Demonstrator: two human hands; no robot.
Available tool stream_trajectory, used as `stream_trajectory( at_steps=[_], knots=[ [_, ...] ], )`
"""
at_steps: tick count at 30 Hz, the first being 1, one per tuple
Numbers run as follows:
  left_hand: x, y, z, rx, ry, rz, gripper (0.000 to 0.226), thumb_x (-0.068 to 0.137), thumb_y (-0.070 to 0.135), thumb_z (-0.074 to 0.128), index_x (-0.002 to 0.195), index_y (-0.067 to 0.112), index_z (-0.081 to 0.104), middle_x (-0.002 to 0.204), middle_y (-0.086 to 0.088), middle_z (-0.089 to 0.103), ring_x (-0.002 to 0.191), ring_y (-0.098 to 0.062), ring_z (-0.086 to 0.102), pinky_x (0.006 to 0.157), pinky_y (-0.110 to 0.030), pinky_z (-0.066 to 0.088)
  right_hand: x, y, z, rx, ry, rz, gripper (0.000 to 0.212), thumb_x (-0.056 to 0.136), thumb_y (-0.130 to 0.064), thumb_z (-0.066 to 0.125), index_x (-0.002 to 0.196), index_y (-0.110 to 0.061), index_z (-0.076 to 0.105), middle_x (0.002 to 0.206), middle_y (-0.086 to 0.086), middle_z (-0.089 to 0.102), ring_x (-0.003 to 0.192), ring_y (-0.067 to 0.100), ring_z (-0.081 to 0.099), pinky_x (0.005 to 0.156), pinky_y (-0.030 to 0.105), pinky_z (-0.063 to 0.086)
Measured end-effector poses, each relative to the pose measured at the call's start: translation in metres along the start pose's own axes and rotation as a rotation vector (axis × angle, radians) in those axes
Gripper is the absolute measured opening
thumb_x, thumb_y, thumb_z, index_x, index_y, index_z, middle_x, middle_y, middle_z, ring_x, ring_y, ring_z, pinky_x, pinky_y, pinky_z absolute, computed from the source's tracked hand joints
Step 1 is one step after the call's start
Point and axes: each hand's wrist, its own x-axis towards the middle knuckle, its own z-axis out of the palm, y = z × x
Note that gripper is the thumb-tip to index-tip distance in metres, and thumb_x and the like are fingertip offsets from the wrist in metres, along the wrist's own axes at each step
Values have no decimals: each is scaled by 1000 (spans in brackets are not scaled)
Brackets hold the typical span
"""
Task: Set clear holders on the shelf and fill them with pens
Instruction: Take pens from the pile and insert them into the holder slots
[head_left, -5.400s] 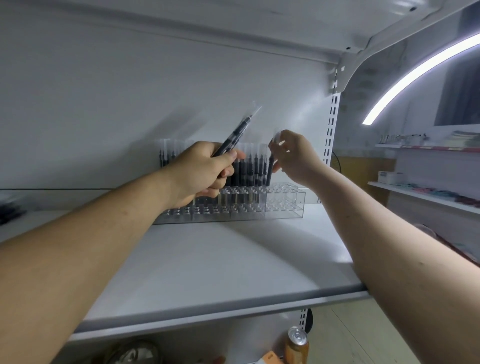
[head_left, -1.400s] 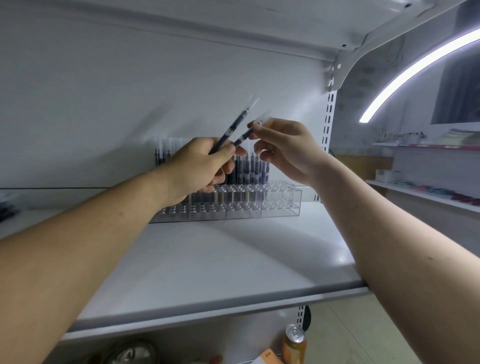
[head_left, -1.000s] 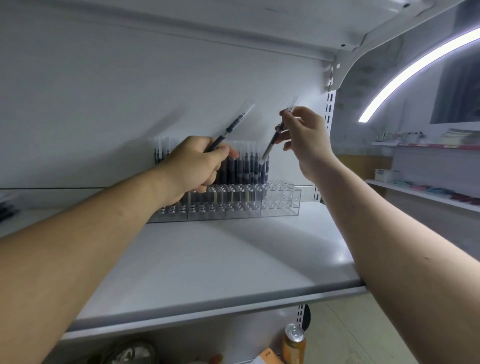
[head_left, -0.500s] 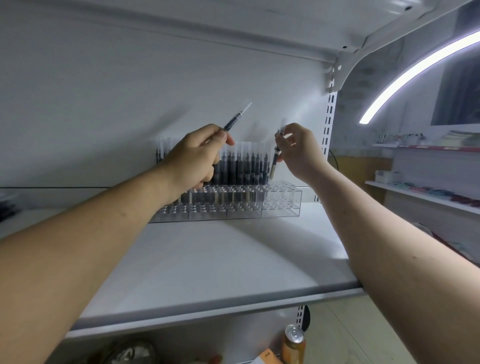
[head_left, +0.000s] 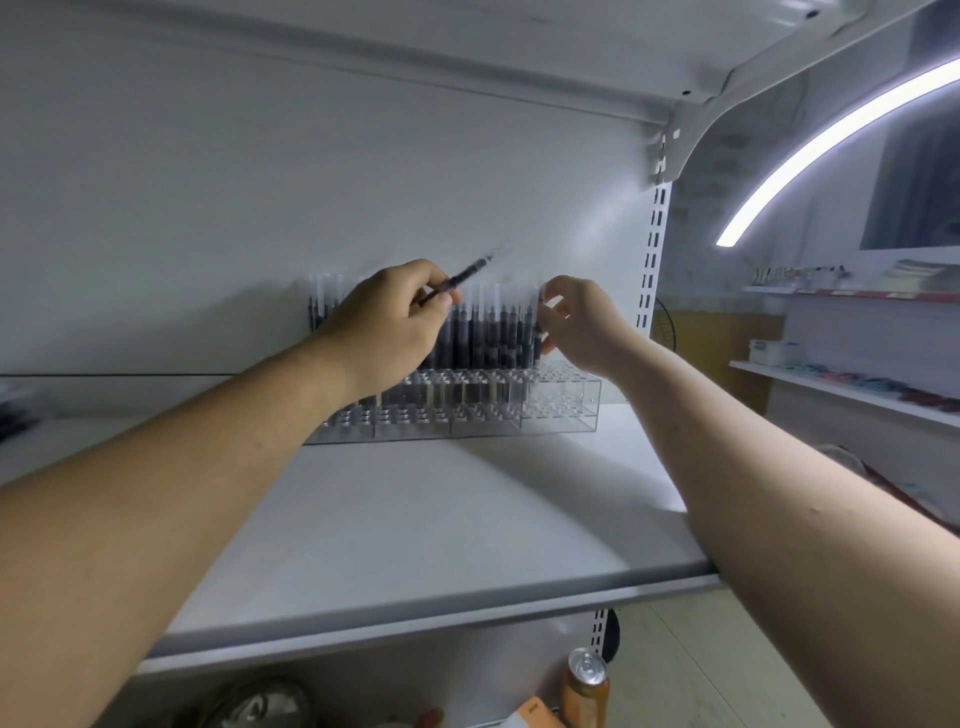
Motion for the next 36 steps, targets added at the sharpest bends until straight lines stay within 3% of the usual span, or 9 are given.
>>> stream_trajectory(
  at_steps=[3, 6, 10, 13, 17, 21, 24, 31, 36],
  knots=[
    [-1, 0, 0, 22, -12, 10, 15, 109, 21, 50, 111, 18, 65, 69, 3, 52, 49, -2, 44, 46, -14, 32, 1, 4, -2, -2, -35, 30, 16, 107, -19, 56, 113, -8, 65, 84, 8, 76, 43, -1, 59, 38, 14, 37],
    [-1, -1, 0, 46, -22, 17, 14, 109, 23, 50, 110, 22, 64, 73, 1, 54, 51, -3, 44, 53, -21, 37, -1, 6, -2, -46, -104, 56, 18, 106, -21, 59, 114, -8, 68, 82, 6, 77, 52, 12, 62, 42, 24, 41],
    [-1, -1, 0, 51, -25, 23, 14, 109, 26, 51, 109, 23, 64, 74, -1, 56, 51, -6, 43, 56, -29, 39, -1, 4, -8, -91, -86, 81, 18, 101, -27, 67, 110, -12, 70, 89, 6, 78, 58, 11, 61, 48, 20, 42],
    [-1, 0, 0, 54, -10, 13, 14, 108, 27, 52, 106, 23, 66, 73, 1, 57, 55, -10, 45, 57, -29, 39, 1, 0, -13, -43, 32, 96, 22, 98, -23, 67, 118, -14, 64, 100, 5, 70, 82, 13, 66, 64, 22, 48],
    [-2, 2, 0, 69, 4, -14, 18, 109, 25, 49, 108, 21, 67, 67, 8, 52, 53, -2, 48, 58, -27, 36, -2, -15, -20, 107, 261, -31, 15, 94, -13, 64, 107, -19, 66, 84, -9, 64, 73, 4, 59, 63, 23, 44],
    [-3, 5, 0, 75, -8, -19, 23, 111, 22, 44, 111, 15, 67, 64, 10, 48, 49, 2, 47, 56, -27, 34, -11, -32, -18, 554, -60, -48, 19, 93, 2, 65, 104, -11, 74, 83, 7, 76, 66, 20, 64, 54, 28, 45],
    [-3, 5, 0, 73, -10, -10, 23, 111, 24, 46, 111, 15, 67, 66, 6, 49, 51, -3, 46, 56, -28, 35, -17, -40, -15, 707, -250, -6, 17, 93, 1, 72, 110, 0, 72, 92, 16, 73, 67, 24, 66, 58, 33, 45],
    [-3, 7, 1, 67, -22, 37, 20, 110, 26, 51, 107, 19, 69, 69, -1, 55, 55, -5, 45, 58, -28, 40, -16, -40, -17, 844, -310, -24, 20, 96, -15, 72, 107, 1, 68, 105, 17, 75, 77, 26, 71, 68, 33, 52],
    [-5, 7, 2, 70, -96, 82, 20, 108, 33, 54, 102, 21, 69, 86, -8, 66, 74, -24, 58, 69, -37, 48, -17, -45, -15, 913, -276, -36, 12, 101, -10, 65, 104, 2, 67, 99, 18, 75, 84, 30, 75, 64, 29, 52]
  ],
)
